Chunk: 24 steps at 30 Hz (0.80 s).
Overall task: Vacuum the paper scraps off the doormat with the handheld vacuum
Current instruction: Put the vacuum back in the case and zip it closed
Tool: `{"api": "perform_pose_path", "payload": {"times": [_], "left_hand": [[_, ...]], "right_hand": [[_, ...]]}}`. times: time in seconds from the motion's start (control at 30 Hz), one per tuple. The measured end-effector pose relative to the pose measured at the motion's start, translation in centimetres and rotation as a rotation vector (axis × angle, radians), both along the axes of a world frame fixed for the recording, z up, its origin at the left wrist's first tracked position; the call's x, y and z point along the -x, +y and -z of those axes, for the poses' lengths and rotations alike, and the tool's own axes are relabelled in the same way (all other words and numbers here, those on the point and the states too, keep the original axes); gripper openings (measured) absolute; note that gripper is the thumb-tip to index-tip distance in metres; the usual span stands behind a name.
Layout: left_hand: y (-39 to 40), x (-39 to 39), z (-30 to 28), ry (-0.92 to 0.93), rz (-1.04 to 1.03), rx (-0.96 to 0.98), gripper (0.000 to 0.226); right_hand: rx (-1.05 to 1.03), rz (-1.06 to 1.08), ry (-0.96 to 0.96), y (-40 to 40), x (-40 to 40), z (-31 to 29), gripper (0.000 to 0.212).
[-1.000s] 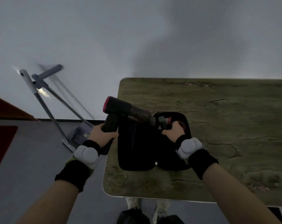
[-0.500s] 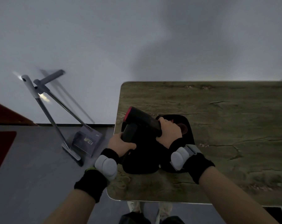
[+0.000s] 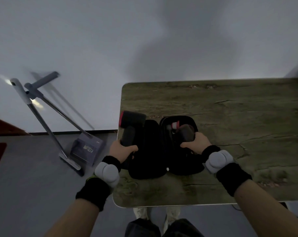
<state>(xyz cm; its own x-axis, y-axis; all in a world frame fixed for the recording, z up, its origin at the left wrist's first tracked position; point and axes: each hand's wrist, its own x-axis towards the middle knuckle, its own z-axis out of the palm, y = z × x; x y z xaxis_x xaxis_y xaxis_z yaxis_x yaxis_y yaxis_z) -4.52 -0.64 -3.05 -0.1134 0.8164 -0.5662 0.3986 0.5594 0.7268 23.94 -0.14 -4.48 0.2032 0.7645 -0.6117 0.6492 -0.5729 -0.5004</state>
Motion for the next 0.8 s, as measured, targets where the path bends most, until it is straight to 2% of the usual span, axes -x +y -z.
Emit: {"api": "perform_pose_path", "payload": {"times": [0.07, 0.17, 0.23, 0.33, 0.47, 0.57, 0.67, 0.73, 0.8], "left_hand": [[-0.2, 0.5, 0.2, -0.016, -0.016, 0.005, 0.016], [-0.6, 1.2, 0.3, -0.026, -0.011, 0.009, 0.019], [-0.8, 1.5, 0.2, -0.02, -0.01, 0.006, 0.019], [-1.2, 2.5, 0.0, -0.036, -0.03, 0.011, 0.033], [-1.4, 3.8, 0.4, -0.029, -0.055, -0.004, 0.023], [-1.5, 5.2, 0.4, -0.014, -0.076, -0.008, 0.023], [-1.9, 6.3, 0.2, -0.054, -0.123, 0.009, 0.02], [-2.0, 6.5, 0.1, -0.096, -0.159, 0.029, 0.022], [-1.7, 7.0, -0.3, -0.116, -0.201, 0.028, 0.024]], "right_hand": [[0.062, 0.005, -0.004, -0.9, 0.5, 0.5, 0.033], [0.082, -0.07, -0.077, -1.5, 2.1, 1.0, 0.038], [0.076, -0.173, -0.234, -1.7, 3.2, 1.0, 0.045], [0.128, -0.359, -0.537, -2.1, 5.0, 1.0, 0.052], [0.265, -0.428, -0.583, -1.6, 5.7, 1.5, 0.054], [0.134, -0.424, -0.63, -0.5, 5.7, 0.3, 0.05], [-0.142, -0.422, -0.586, 0.7, 6.8, -0.8, 0.034], [-0.233, -0.486, -0.402, 1.4, 8.2, -1.1, 0.03], [-0.196, -0.544, -0.189, 1.9, 9.9, -0.9, 0.035]]}}
